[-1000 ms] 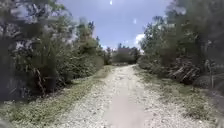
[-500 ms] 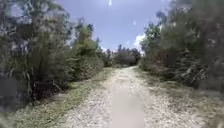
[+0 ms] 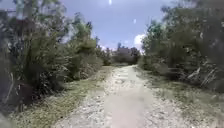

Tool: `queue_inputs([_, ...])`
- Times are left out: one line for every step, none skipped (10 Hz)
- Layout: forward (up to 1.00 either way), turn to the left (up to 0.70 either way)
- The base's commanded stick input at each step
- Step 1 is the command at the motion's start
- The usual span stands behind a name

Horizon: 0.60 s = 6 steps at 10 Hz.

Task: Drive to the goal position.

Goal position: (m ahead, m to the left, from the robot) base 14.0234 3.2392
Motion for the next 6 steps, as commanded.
queue_inputs([0.50,0.01])
queue_inputs([0.50,0.01])
queue_inputs([0.50,0.01])
queue_inputs([0.50,-0.10])
queue_inputs([0.50,-0.49])
queue_inputs([0.50,-0.49])
